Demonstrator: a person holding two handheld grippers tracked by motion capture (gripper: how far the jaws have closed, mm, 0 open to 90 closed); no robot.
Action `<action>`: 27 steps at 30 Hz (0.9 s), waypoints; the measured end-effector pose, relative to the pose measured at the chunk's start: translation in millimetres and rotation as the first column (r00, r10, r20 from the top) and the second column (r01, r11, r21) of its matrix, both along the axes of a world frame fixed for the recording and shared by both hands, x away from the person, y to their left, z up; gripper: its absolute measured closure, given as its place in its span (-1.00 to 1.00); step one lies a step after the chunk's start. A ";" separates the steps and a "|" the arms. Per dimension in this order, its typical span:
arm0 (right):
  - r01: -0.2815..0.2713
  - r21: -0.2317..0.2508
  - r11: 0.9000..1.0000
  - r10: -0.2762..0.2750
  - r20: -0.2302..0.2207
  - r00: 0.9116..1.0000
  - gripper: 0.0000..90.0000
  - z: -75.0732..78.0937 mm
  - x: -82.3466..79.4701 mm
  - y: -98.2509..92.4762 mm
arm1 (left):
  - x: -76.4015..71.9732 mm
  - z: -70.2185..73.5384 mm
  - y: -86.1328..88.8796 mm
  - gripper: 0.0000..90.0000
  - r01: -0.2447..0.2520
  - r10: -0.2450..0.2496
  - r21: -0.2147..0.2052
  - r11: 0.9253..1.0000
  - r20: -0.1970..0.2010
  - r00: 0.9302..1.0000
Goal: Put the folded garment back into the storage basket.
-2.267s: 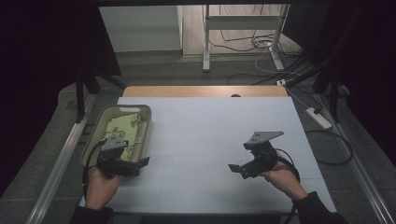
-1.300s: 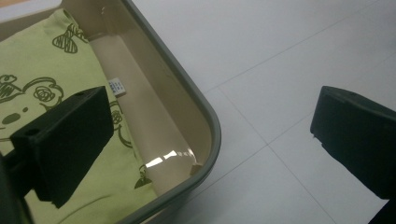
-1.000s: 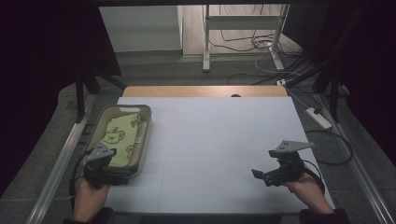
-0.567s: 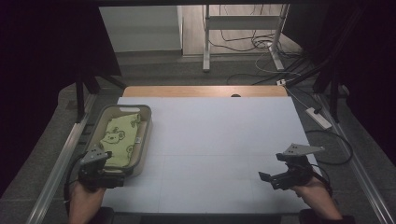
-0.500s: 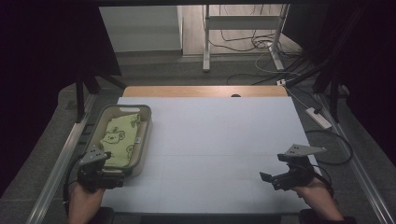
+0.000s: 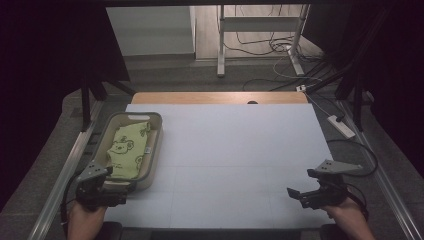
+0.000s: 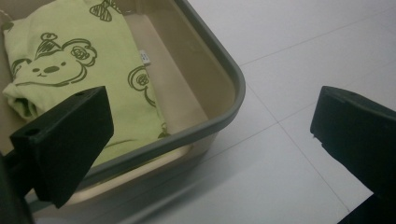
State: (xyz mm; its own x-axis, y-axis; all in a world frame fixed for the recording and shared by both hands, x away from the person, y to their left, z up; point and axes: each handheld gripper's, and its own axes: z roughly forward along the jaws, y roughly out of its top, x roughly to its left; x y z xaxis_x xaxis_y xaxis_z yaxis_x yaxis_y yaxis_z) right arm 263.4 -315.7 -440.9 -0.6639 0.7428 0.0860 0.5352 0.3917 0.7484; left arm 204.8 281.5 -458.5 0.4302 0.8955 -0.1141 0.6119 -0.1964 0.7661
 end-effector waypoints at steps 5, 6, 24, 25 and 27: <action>0.014 -0.012 1.000 -0.014 0.005 1.000 -1.00 -0.8 -4.0 -3.9 | -3.9 -1.1 3.7 -1.00 -0.011 0.011 -0.004 1.000 0.000 1.000; 0.019 -0.016 1.000 -0.019 0.003 1.000 -1.00 -0.7 -4.7 -4.7 | -4.6 -1.2 4.3 -1.00 -0.015 0.015 -0.004 1.000 0.000 1.000; 0.075 -0.034 0.997 -0.075 0.008 0.997 -1.00 -1.1 -14.5 -19.0 | -11.7 -5.3 10.7 -1.00 -0.043 0.043 0.013 0.999 -0.012 0.999; 0.078 -0.036 0.996 -0.077 0.007 0.997 -1.00 -1.2 -14.8 -19.3 | -12.0 -5.8 11.1 -1.00 -0.045 0.045 0.015 0.999 -0.013 0.999; 0.080 -0.045 0.996 -0.080 0.007 0.997 -1.00 -1.4 -15.7 -20.3 | -12.4 -6.5 11.8 -1.00 -0.049 0.049 0.019 0.999 -0.016 0.999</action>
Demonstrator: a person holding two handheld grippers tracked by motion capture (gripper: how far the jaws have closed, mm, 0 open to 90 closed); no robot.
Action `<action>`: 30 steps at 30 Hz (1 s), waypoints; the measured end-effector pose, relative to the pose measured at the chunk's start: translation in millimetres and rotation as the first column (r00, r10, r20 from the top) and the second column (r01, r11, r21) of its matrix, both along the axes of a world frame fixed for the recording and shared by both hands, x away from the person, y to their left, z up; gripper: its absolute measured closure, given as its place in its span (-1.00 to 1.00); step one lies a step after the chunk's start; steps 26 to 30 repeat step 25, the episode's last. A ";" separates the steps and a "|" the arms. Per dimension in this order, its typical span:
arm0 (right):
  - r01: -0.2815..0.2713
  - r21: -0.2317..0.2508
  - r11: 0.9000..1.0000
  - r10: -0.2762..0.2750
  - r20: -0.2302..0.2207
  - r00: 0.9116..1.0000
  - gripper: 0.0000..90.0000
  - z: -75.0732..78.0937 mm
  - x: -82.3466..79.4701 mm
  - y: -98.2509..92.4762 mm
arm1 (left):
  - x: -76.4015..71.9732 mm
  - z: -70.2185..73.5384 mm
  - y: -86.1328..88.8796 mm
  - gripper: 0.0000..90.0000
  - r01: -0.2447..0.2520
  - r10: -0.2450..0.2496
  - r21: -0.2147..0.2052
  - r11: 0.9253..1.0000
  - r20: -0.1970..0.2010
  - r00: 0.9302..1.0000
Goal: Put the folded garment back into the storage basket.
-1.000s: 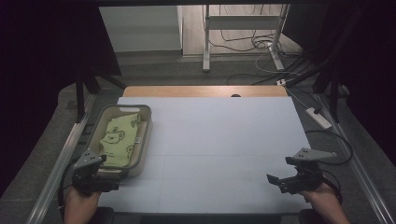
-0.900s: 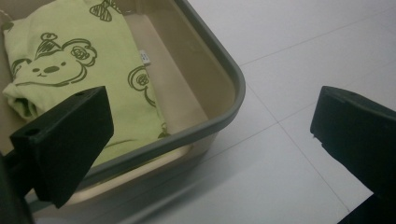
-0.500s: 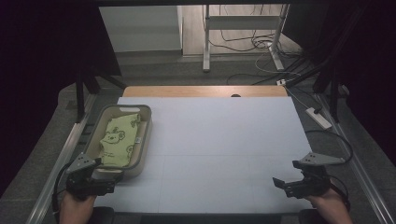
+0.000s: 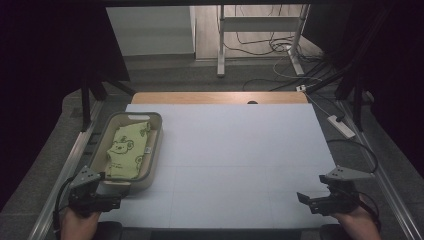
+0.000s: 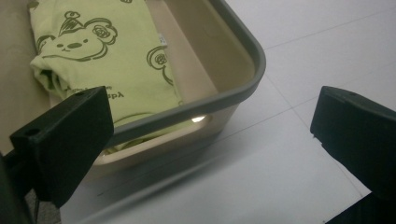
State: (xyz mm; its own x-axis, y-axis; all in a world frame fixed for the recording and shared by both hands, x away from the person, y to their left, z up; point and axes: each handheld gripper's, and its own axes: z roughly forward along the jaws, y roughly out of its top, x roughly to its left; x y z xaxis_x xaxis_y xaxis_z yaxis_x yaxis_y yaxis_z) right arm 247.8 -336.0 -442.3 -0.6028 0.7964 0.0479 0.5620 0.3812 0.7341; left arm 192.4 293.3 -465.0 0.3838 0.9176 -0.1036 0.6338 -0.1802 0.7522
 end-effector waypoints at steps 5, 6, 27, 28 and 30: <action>0.014 -0.008 1.000 -0.014 0.003 1.000 -1.00 0.0 -1.8 -1.3 | -0.5 -3.2 1.2 -1.00 -0.013 0.013 0.012 1.000 -0.012 1.000; 0.017 -0.011 1.000 -0.017 0.003 1.000 -1.00 0.0 -2.2 -1.4 | -0.5 -3.6 1.5 -1.00 -0.016 0.016 0.015 1.000 -0.014 1.000; 0.079 -0.083 0.993 -0.079 0.005 0.997 -1.00 -0.8 -7.7 -2.6 | 3.0 -4.9 -2.6 -1.00 -0.023 0.025 0.056 0.998 -0.041 0.999; 0.079 -0.083 0.993 -0.079 0.005 0.997 -1.00 -0.8 -7.7 -2.6 | 3.0 -4.9 -2.6 -1.00 -0.023 0.025 0.056 0.998 -0.041 0.999; 0.079 -0.083 0.993 -0.079 0.005 0.997 -1.00 -0.8 -7.7 -2.6 | 3.0 -4.9 -2.6 -1.00 -0.023 0.025 0.056 0.998 -0.041 0.999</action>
